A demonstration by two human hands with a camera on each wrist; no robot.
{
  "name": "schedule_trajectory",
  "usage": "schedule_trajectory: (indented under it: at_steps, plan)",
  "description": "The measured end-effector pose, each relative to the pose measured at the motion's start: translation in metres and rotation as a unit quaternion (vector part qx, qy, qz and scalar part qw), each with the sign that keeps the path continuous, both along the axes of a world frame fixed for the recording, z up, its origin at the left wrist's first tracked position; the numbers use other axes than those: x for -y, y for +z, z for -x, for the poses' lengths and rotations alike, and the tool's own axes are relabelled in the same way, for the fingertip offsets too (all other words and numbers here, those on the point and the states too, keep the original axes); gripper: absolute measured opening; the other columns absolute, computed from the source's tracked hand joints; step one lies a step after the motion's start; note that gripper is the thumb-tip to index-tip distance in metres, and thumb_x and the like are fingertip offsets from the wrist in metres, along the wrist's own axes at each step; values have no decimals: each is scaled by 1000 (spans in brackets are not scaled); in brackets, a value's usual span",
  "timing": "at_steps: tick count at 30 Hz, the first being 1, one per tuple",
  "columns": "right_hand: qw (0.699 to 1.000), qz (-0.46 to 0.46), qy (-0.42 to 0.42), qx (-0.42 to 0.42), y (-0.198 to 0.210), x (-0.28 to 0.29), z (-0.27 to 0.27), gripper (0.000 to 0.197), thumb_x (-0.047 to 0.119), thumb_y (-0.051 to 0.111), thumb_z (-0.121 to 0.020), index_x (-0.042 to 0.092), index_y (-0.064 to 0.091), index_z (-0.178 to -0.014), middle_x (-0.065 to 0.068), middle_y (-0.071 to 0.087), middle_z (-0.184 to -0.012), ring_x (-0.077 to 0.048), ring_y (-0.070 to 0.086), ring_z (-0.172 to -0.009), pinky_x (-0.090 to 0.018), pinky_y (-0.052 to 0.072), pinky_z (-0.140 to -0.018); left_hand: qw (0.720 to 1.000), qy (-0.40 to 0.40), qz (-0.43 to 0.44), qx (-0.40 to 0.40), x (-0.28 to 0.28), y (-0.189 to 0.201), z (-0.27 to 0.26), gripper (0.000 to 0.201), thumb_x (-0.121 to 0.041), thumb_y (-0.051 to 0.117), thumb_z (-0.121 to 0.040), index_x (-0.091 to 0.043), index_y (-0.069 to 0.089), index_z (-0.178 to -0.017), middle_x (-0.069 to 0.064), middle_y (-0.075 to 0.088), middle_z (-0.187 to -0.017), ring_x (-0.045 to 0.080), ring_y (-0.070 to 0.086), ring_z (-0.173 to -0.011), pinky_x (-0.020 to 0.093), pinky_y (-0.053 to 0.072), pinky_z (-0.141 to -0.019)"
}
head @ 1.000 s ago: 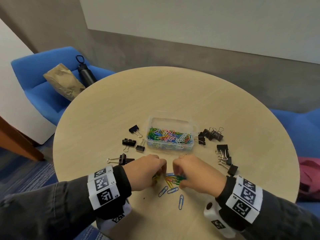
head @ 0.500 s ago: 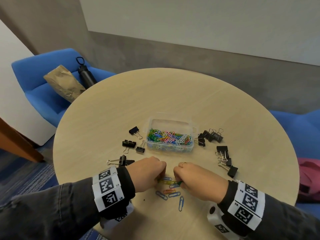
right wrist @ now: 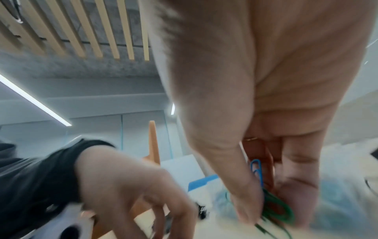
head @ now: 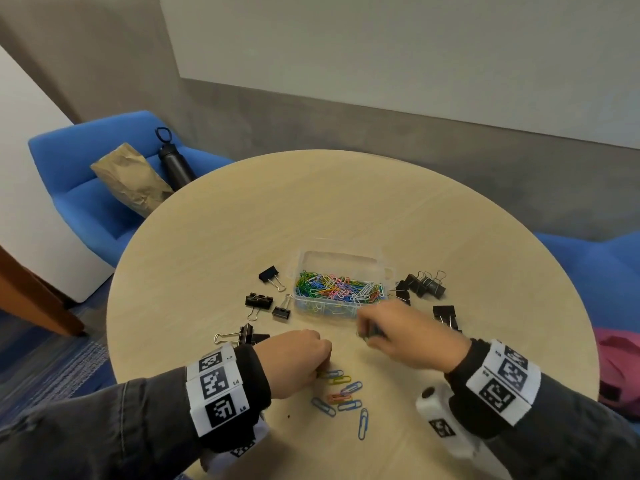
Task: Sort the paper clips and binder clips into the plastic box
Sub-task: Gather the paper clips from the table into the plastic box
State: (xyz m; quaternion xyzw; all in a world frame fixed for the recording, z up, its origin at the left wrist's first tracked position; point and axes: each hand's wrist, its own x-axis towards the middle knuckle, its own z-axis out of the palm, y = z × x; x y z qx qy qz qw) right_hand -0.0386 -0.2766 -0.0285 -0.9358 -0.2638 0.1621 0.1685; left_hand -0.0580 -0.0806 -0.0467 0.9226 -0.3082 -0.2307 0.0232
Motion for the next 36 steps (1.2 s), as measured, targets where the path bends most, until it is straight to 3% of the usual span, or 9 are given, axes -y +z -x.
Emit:
schedule_trajectory:
  at_steps: [5, 10, 13, 17, 23, 25, 28, 32, 36]
  plan:
    - [984, -120, -82, 106, 16, -4, -33, 17, 4, 60, -89, 14, 68, -99, 3, 65, -90, -3, 56, -78, -6, 40, -68, 1000, -15, 7, 4, 2, 0, -1, 23, -15, 46, -96, -11, 58, -116, 11, 56, -118, 28, 55, -107, 31, 41, -86]
    - [982, -81, -74, 151, 15, -6, -37, 30, 8, 62, -89, 16, 62, -118, 0, 60, -125, -15, 55, -115, -24, 38, -100, 1000, -29, 0, 10, 2, -2, -2, 22, -15, 47, -97, -12, 59, -115, 10, 57, -117, 27, 56, -106, 30, 41, -83]
    - [981, -95, -46, 164, 16, -5, -20, 26, 13, 64, -87, 20, 63, -112, 5, 60, -112, -9, 56, -100, -23, 44, -90, 1000, -21, 13, -6, -4, 0, -7, 19, -13, 47, -96, -13, 59, -110, 8, 58, -113, 25, 57, -98, 27, 40, -78]
    - [998, -17, 30, 45, 12, -1, 11, 17, 21, 71, -83, 21, 64, -98, 8, 59, -88, -7, 58, -76, -19, 46, -69, 995, 18, 89, 29, -9, 22, -30, 11, -12, 53, -93, -13, 61, -100, 3, 62, -100, 16, 54, -86, 23, 40, -75]
    - [999, 10, 43, 7, -11, -5, 23, 29, 17, 69, -84, 20, 62, -112, 7, 57, -103, -8, 54, -82, -16, 41, -69, 950, 107, 240, 167, 7, 53, -80, 18, -9, 56, -93, -10, 69, -106, 8, 70, -103, 20, 62, -90, 25, 45, -79]
    - [999, 4, 46, 10, -17, -6, 18, 26, 16, 70, -82, 20, 64, -106, 9, 55, -96, -5, 50, -78, -11, 37, -65, 959, 118, 213, 148, 11, 49, -88, 27, -11, 53, -96, -11, 65, -120, 10, 67, -116, 24, 61, -105, 29, 44, -89]
    - [999, 9, 47, 7, -23, -3, 14, 14, 17, 72, -80, 19, 65, -92, 6, 57, -88, -7, 49, -73, -23, 44, -68, 966, 104, 181, 153, 13, 42, -82, 36, -19, 52, -97, -14, 55, -133, 9, 57, -130, 26, 54, -117, 33, 41, -97]
    - [998, 33, 51, -1, -28, 4, 15, 9, 21, 66, -85, 17, 62, -91, 6, 49, -92, -12, 50, -80, -29, 46, -73, 958, 72, 211, 179, 1, 40, -40, 25, -32, 53, -95, -19, 58, -115, 0, 59, -109, 20, 58, -96, 33, 46, -82]
    - [999, -30, 41, -3, -26, 14, 18, 8, 17, 63, -88, 18, 56, -90, 8, 53, -81, -9, 49, -71, -22, 40, -66, 988, 77, 93, 93, -17, 29, 6, 32, -56, 56, -85, -26, 52, -97, -11, 61, -87, 12, 54, -78, 30, 44, -64]
